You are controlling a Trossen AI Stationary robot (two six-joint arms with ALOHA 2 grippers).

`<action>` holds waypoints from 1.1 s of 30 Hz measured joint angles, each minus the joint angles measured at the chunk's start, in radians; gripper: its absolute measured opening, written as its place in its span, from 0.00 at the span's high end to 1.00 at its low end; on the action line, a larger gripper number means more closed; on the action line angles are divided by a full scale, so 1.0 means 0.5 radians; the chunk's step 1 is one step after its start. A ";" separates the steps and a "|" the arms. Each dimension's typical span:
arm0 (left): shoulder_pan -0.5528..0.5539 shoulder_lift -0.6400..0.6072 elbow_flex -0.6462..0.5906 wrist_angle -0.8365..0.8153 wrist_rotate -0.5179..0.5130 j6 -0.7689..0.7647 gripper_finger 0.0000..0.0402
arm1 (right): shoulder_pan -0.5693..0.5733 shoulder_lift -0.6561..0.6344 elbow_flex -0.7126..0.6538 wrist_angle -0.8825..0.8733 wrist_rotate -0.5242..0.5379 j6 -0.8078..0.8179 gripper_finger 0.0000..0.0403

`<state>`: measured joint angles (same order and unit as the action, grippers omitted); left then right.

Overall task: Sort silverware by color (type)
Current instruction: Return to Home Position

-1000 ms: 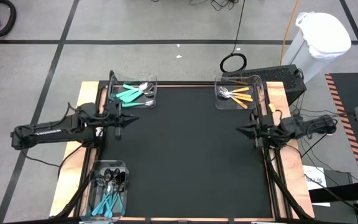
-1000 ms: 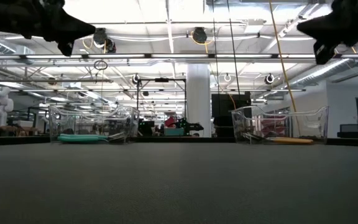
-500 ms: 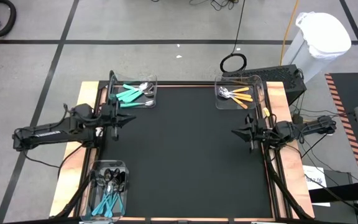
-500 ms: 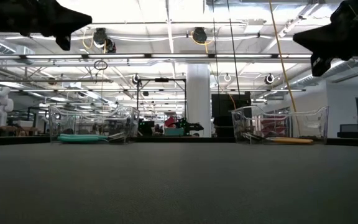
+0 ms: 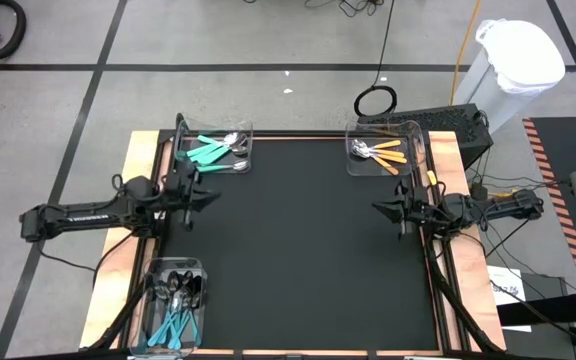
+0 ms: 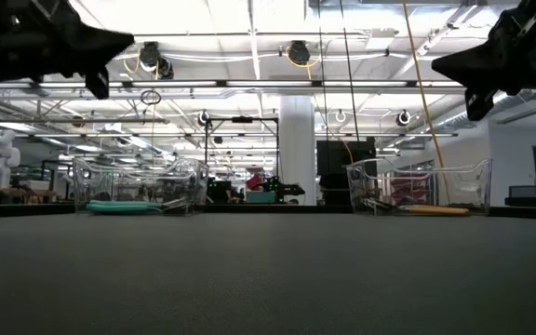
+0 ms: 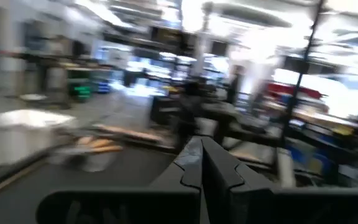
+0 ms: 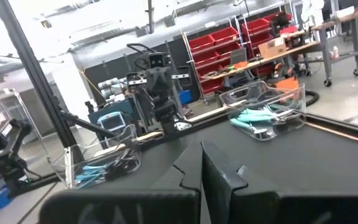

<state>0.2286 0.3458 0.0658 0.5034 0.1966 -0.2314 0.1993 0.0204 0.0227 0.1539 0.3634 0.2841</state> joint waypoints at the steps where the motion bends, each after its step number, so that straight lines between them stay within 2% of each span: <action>1: -0.013 -0.016 0.003 -0.002 0.075 0.000 1.00 | 0.000 0.000 -0.001 0.000 -0.001 0.018 1.00; 4: -0.051 -0.105 0.037 -0.105 0.196 0.000 1.00 | 0.000 0.000 -0.001 0.000 0.000 0.049 1.00; 7: -0.072 -0.275 0.121 -0.593 0.213 0.006 1.00 | 0.000 0.000 -0.002 0.000 0.047 0.096 1.00; 10: -0.072 -0.469 0.205 -1.171 0.091 0.093 1.00 | 0.000 0.000 -0.002 0.001 0.055 0.142 1.00; 12: -0.072 -0.597 0.209 -1.276 -0.017 0.124 1.00 | 0.000 0.000 -0.002 0.000 0.055 0.141 1.00; 14: -0.072 -0.689 0.198 -1.242 -0.065 0.156 1.00 | 0.000 0.000 -0.002 0.000 0.056 0.103 1.00; 17: -0.072 -0.686 0.112 -1.158 -0.106 0.212 1.00 | 0.001 0.002 -0.002 -0.001 0.120 0.025 1.00; 19: -0.072 -0.670 -0.013 -0.936 -0.225 0.174 1.00 | -0.001 0.002 -0.002 -0.005 0.166 -0.020 1.00; 21: -0.075 -0.671 -0.117 -0.725 -0.249 0.106 1.00 | -0.004 0.003 -0.002 -0.004 0.170 -0.042 1.00; 33: -0.188 -0.667 -0.114 -0.932 -0.224 0.109 1.00 | -0.004 0.002 -0.003 -0.002 0.217 0.014 1.00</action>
<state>0.1349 0.0121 0.0086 0.0374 0.0843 -0.1771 0.1974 0.0216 0.0212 0.1528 0.4720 0.2912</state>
